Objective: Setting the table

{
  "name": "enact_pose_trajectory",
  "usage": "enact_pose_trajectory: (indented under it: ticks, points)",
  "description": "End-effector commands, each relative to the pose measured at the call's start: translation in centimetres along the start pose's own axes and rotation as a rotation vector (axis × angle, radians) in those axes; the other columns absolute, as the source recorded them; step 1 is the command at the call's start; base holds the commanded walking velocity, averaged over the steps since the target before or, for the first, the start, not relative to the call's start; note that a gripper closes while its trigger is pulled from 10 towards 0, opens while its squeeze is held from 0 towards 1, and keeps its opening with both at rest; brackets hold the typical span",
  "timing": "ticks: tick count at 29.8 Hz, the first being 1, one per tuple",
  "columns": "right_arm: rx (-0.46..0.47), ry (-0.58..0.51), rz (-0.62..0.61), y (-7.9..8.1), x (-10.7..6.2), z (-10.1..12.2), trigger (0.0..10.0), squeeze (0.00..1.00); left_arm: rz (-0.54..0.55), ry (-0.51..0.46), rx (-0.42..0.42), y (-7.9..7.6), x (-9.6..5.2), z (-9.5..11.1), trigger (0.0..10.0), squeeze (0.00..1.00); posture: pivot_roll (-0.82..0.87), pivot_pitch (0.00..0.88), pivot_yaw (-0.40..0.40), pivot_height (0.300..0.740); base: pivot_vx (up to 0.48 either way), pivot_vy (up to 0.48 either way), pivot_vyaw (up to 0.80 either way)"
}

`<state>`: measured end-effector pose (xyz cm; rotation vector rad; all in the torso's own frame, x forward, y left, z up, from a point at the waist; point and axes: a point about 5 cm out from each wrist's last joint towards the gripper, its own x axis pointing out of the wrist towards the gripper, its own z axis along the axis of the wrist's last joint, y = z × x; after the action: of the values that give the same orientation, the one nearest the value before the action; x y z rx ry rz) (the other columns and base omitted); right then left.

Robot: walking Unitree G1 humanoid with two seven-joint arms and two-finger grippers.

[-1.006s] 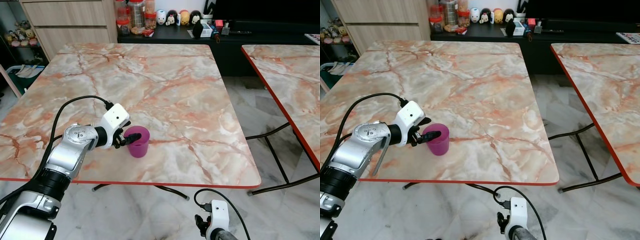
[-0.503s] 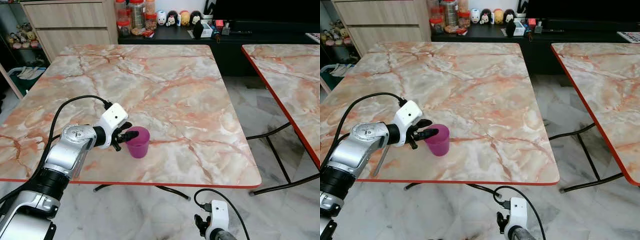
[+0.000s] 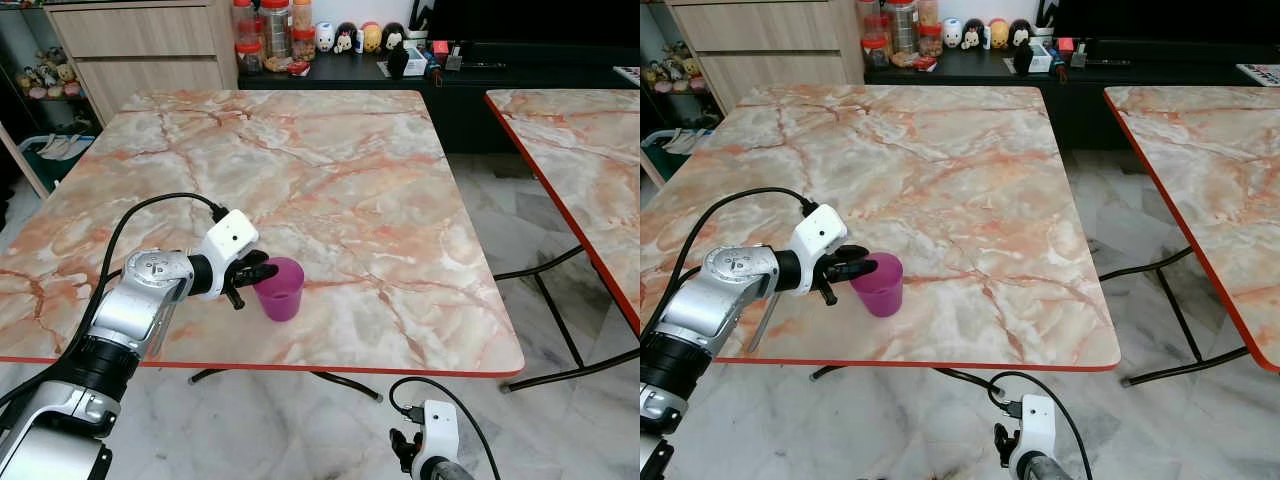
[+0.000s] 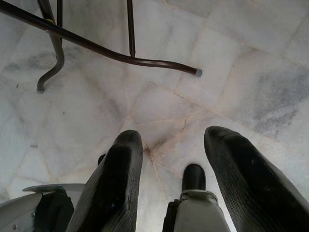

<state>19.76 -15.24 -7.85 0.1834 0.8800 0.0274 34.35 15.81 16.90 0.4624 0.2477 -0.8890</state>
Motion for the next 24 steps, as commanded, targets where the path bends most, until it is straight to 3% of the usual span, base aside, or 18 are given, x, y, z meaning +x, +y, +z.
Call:
enact_pose_trajectory:
  ticks: [1,6,8,9,10,11,12,24]
  points:
    - [0.017,0.005,-0.009,-0.14,-0.10,-0.36,10.0,0.00,-0.009,0.031,0.018,0.01,0.15,-0.14,10.0,0.00,0.07,0.064,0.019,0.740,0.000,0.000,0.00]
    - [0.021,0.004,-0.011,-0.19,-0.12,-0.40,10.0,0.00,-0.014,0.031,0.017,-0.12,0.31,-0.17,10.0,0.00,0.06,0.074,0.019,0.740,0.000,0.000,0.00]
    - [0.023,0.004,-0.012,-0.20,-0.12,-0.42,10.0,0.00,-0.014,0.027,0.015,-0.12,0.32,-0.13,9.5,0.00,0.06,0.074,0.019,0.740,0.000,0.000,0.00]
    - [0.022,0.004,-0.012,-0.20,-0.13,-0.44,10.0,0.00,-0.012,0.024,0.014,-0.08,0.31,-0.08,6.8,0.00,0.06,0.076,0.019,0.740,0.000,0.000,0.00]
    - [0.022,0.006,-0.013,-0.23,-0.14,-0.47,10.0,0.00,-0.003,0.021,0.015,0.04,0.31,-0.01,1.4,0.00,0.06,0.077,0.018,0.740,0.000,0.000,0.00]
    - [0.022,0.006,-0.013,-0.23,-0.14,-0.47,10.0,0.00,-0.003,0.021,0.015,0.04,0.31,-0.01,1.4,0.00,0.06,0.077,0.018,0.740,0.000,0.000,0.00]
    - [0.022,0.006,-0.014,-0.28,-0.15,-0.49,10.0,0.00,0.004,0.019,0.017,0.12,0.31,0.05,0.0,0.00,0.07,0.078,0.017,0.740,0.000,0.000,0.00]
    - [0.025,0.003,-0.017,-0.33,-0.13,-0.38,10.0,0.00,0.011,-0.011,0.000,0.16,0.35,0.33,0.0,0.00,0.07,0.081,0.016,0.740,0.000,0.000,0.00]
